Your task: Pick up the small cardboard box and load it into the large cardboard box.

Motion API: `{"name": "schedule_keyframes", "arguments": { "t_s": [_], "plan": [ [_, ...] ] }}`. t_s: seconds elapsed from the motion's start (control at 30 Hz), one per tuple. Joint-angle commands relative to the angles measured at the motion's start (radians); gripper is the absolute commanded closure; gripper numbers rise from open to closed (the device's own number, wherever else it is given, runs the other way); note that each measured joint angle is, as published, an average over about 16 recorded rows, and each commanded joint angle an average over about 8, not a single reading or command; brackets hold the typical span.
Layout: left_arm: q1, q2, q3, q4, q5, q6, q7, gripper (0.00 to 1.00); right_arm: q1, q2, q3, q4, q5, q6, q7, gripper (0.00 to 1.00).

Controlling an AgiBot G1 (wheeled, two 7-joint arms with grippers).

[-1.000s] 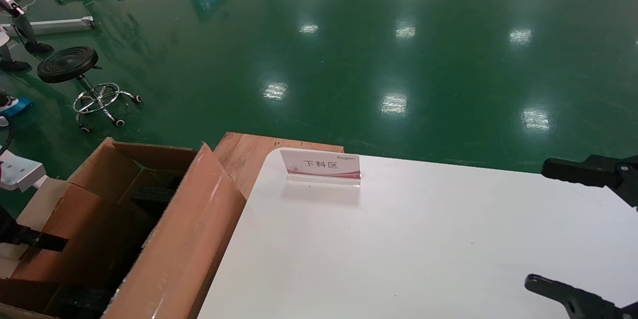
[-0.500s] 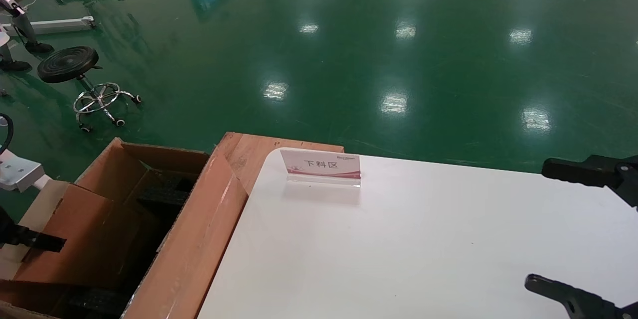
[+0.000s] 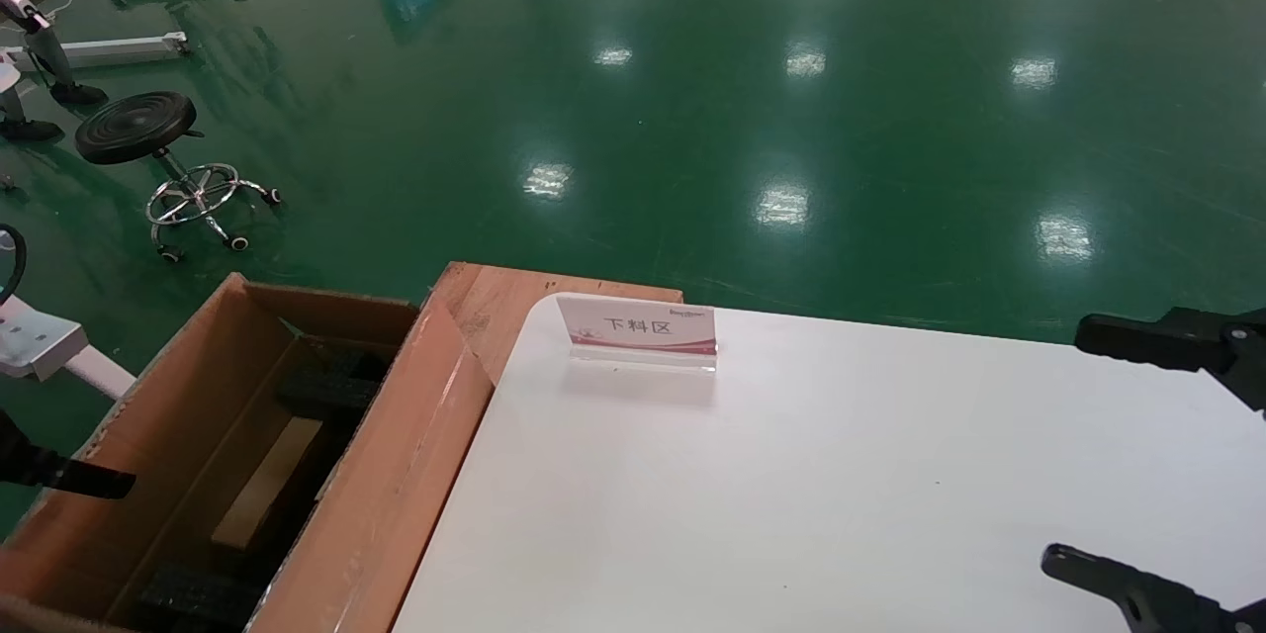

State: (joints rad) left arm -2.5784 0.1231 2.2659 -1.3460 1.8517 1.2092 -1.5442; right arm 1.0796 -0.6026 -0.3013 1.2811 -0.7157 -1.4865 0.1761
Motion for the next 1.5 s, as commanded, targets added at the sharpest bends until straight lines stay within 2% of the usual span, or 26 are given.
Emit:
{"name": "schedule_keyframes", "arguments": {
  "t_s": [0.03, 0.33, 0.7, 1.07, 1.23, 1.5],
  "plan": [
    [0.001, -0.001, 0.001, 0.002, 0.000, 0.001, -0.002, 0.00, 0.000, 0.000, 0.000, 0.000, 0.000, 0.000, 0.000, 0.00],
    [-0.038, 0.075, -0.039, -0.002, -0.005, -0.042, 0.086, 0.00, 0.000, 0.000, 0.000, -0.001, 0.000, 0.000, 0.000, 0.00],
    [-0.042, 0.191, -0.096, -0.011, -0.090, -0.199, 0.272, 0.00, 0.001, 0.000, -0.001, -0.001, 0.000, 0.000, -0.001, 0.00],
    [0.004, 0.246, -0.122, -0.005, -0.130, -0.226, 0.302, 0.00, 0.000, 0.000, -0.001, -0.001, 0.000, 0.000, -0.001, 0.00],
    [0.090, 0.261, -0.227, -0.001, -0.186, -0.198, 0.362, 0.00, 0.001, 0.000, -0.001, -0.002, 0.000, 0.000, -0.001, 0.00],
    [0.292, 0.293, -0.479, 0.008, -0.320, -0.129, 0.504, 0.00, 0.001, 0.000, -0.002, -0.002, 0.000, 0.000, -0.001, 0.00]
  ]
}}
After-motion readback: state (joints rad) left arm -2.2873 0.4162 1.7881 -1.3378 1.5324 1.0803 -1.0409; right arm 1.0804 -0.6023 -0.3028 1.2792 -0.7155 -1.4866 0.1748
